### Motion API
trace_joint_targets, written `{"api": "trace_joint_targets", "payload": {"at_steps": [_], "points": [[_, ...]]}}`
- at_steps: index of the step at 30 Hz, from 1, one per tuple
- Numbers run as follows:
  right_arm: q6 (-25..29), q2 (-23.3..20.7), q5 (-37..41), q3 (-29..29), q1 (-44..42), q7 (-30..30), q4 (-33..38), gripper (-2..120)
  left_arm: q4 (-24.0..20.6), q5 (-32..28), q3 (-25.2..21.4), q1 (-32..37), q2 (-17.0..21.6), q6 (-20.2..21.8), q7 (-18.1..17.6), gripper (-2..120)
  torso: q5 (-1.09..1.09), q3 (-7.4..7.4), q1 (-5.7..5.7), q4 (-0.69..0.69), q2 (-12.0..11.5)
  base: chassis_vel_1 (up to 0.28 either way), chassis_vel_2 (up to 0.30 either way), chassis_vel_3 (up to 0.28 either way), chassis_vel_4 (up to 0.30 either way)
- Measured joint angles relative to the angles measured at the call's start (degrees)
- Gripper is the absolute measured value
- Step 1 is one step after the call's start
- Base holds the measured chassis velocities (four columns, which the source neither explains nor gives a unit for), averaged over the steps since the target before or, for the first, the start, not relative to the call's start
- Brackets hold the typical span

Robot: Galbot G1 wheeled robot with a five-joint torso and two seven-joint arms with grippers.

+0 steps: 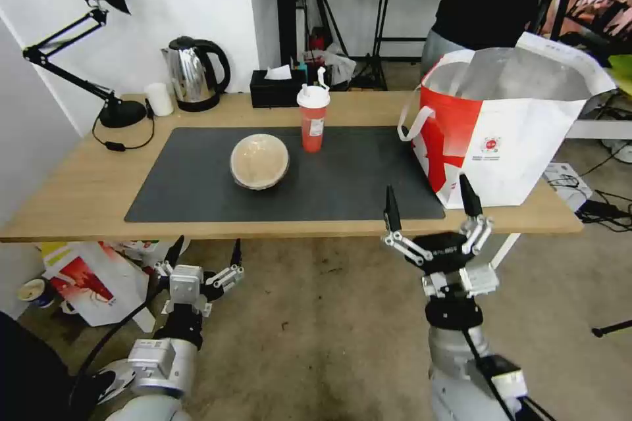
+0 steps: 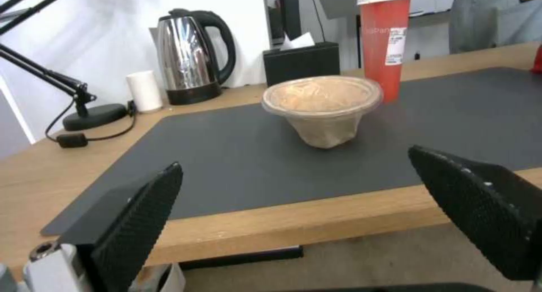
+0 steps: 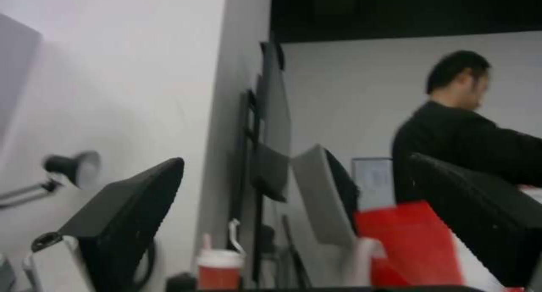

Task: Pick up the trash from the table and place it into the takeout bag.

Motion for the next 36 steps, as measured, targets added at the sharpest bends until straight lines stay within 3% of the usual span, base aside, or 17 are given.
{"api": "trace_joint_targets", "payload": {"at_steps": [4,20,36], "points": [[-3.32,-0.41,0.07,-1.07,-1.03,3.31,1.03,100,0.00,0.00,0.00,0.00,0.00,0.00,0.00,100,0.00,0.00,0.00,0.01,-0.01,0.000,0.000,0.000,0.000],[-5.47,-1.07,-0.03,-3.83,-2.81,6.61,0.90,100,0.00,0.00,0.00,0.00,0.00,0.00,0.00,100,0.00,0.00,0.00,0.00,-0.01,0.000,0.000,0.000,0.000],[-12.19,-2.31,0.52,-7.24,-4.19,12.33,-0.13,100,0.00,0.00,0.00,0.01,0.00,0.00,0.00,100,0.00,0.00,0.00,0.01,-0.01,0.000,0.000,0.000,0.000]]}}
